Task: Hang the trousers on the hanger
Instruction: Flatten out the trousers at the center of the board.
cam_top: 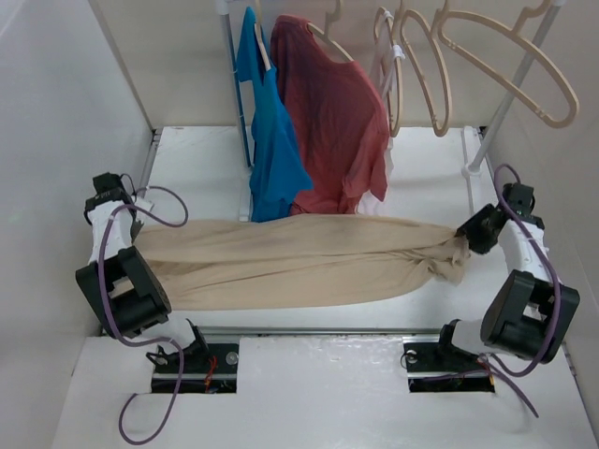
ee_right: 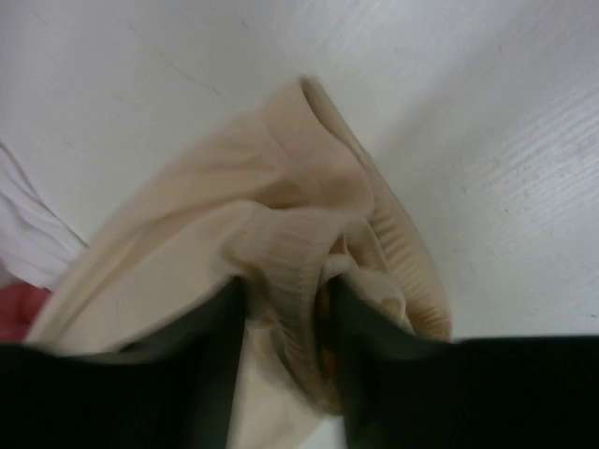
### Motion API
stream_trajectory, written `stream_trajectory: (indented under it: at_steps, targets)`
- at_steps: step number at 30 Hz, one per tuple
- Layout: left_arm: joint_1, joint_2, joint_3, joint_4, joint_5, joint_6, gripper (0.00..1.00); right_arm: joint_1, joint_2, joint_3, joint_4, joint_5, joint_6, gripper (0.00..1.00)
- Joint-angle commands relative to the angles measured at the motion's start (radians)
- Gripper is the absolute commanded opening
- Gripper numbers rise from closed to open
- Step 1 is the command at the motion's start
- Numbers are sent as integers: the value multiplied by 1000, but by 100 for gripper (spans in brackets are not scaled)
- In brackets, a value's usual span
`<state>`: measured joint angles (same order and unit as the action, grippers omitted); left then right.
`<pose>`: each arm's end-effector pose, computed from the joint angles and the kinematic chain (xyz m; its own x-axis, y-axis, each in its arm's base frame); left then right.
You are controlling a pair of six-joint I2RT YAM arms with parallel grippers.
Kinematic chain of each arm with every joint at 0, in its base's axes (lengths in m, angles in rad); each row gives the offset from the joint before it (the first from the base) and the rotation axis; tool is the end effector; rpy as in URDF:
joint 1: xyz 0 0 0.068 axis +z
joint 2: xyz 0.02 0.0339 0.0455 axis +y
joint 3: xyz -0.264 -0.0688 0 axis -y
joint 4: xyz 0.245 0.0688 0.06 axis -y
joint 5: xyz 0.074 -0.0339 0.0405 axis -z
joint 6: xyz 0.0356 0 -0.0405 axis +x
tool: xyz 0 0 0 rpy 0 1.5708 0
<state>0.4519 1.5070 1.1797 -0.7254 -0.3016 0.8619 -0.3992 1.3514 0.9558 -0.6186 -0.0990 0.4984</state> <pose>0.2724 0.1440 0.2612 -0.9258 0.3563 -0.1265 0.2357 0.8054 0.5439 0.2497 -0.1015 0.2392 -0.5252 0.7378 -0.4239 0.6714 0.6654 0.3262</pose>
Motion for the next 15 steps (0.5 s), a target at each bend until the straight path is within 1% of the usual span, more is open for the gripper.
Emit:
stream_trajectory:
  at_steps: [1, 2, 3, 4, 5, 7, 8, 9, 10, 12, 14, 15]
  targets:
    - [28, -24, -58, -26, -36, -8, 0, -9, -77, -101, 72, -16, 115, 57]
    - [28, -24, -93, -26, -36, -8, 0, -18, -87, -118, 72, -2, 132, 72]
    - [28, -24, -106, -26, -24, -8, 0, -18, -87, -129, 60, 14, 158, 80]
    - [28, -36, -115, -26, -5, -8, 0, -18, -100, -129, 60, 62, 169, 85]
    - [28, -36, -127, -26, -5, -8, 0, -18, -100, -129, 45, 86, 169, 87]
    - [28, -36, -127, -26, 5, -8, 0, -18, -135, -106, 20, 145, 178, 87]
    - [28, -36, -127, -26, 15, -8, 0, -18, -135, -68, 20, 160, 166, 87]
    - [28, -36, -127, -26, 15, -8, 0, -18, -146, -45, 20, 174, 140, 84]
    - [28, -24, -127, -16, 15, -8, 0, -18, -146, -20, 8, 192, 140, 84]
    - [28, -13, -127, -16, 25, -17, 0, -18, -105, 53, -7, 255, 109, 82]
    - [28, 12, -127, -16, 25, -29, 0, -18, -57, 93, -7, 239, 80, 82]
    - [28, 12, -127, -16, 35, -29, 0, -18, -23, 141, -7, 226, 71, 82]
